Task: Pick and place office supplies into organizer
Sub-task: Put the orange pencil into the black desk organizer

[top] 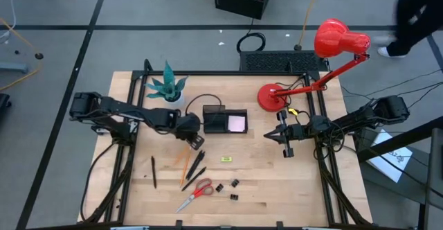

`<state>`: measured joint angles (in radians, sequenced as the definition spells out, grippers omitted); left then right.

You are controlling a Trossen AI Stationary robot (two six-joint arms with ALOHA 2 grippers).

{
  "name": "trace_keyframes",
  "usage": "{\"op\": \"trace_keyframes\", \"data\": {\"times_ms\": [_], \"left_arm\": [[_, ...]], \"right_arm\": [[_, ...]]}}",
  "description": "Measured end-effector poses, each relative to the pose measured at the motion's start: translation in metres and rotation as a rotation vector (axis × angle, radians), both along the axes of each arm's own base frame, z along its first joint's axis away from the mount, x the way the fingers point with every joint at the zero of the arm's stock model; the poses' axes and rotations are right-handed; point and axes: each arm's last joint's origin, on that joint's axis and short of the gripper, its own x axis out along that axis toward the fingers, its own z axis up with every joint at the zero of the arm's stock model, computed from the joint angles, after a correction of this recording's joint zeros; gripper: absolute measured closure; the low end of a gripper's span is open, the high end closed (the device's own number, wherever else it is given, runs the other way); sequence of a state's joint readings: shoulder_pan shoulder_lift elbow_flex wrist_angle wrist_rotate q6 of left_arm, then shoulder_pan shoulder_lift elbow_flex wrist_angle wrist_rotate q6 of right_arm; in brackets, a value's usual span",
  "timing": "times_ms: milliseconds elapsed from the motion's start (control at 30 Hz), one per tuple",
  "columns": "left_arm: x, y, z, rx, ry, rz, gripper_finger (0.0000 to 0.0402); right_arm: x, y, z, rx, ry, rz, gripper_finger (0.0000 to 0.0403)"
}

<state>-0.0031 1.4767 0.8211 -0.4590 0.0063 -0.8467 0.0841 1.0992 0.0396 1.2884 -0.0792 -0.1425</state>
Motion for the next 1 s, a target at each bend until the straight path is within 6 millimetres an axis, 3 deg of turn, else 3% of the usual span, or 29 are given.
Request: {"op": "trace_keyframes", "data": {"times_ms": [333, 633, 1000], "left_arm": [[0.005, -0.001, 0.042, 0.110, -0.326, -0.153, 0.0382], [0.014, 0.002, 0.089, 0.400, -0.734, -0.337, 0.0386], [0.015, 0.027, 0.107, 0.792, -0.800, -0.429, 0.0376]], "right_arm": [[0.000, 0.000, -0.001, -0.001, 0.006, 0.000, 0.0399], [0.000, 0.000, -0.001, -0.001, 0.007, 0.000, 0.0399], [0.000, 0.000, -0.001, -0.001, 0.015, 0.000, 0.0399]]}}
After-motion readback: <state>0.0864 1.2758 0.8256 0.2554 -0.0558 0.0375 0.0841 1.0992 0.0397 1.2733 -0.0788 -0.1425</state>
